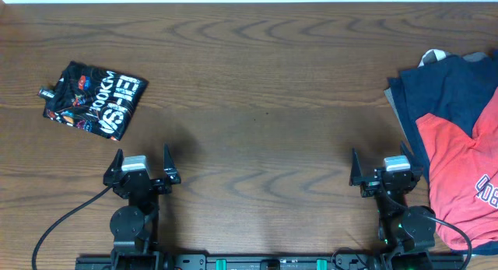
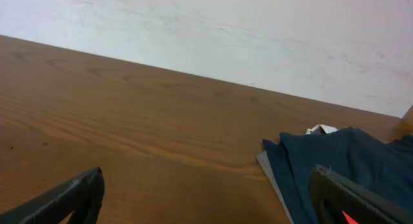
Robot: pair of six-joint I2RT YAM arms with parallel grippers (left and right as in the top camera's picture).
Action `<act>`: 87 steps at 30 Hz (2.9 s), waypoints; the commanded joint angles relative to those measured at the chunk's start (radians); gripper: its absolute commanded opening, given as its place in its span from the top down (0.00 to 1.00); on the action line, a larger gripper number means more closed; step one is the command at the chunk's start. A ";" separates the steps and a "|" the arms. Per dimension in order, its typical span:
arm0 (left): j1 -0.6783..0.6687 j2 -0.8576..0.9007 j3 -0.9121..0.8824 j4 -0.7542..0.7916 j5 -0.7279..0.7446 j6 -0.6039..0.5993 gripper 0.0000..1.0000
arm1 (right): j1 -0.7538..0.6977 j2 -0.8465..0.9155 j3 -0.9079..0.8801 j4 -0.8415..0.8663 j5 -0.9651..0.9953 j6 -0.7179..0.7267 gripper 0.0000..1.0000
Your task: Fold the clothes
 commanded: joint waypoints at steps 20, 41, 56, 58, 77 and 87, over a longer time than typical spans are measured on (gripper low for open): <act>0.008 -0.008 -0.017 -0.042 -0.009 0.017 0.02 | -0.011 -0.006 -0.003 -0.002 -0.004 -0.011 0.01; 0.008 -0.008 -0.017 -0.042 -0.009 0.017 0.02 | -0.011 -0.006 -0.003 -0.002 -0.004 -0.011 0.01; 0.008 0.006 -0.017 -0.042 -0.009 0.017 0.02 | -0.011 -0.006 -0.003 -0.001 -0.004 -0.011 0.01; 0.008 0.008 -0.017 -0.042 -0.009 0.017 0.02 | -0.011 -0.006 -0.003 -0.002 -0.004 -0.011 0.01; 0.008 0.011 -0.017 -0.040 -0.009 0.016 0.02 | -0.011 -0.006 -0.003 -0.006 -0.048 0.015 0.01; 0.008 0.031 0.034 -0.117 0.097 -0.101 0.02 | -0.011 0.024 0.067 -0.133 0.044 0.220 0.01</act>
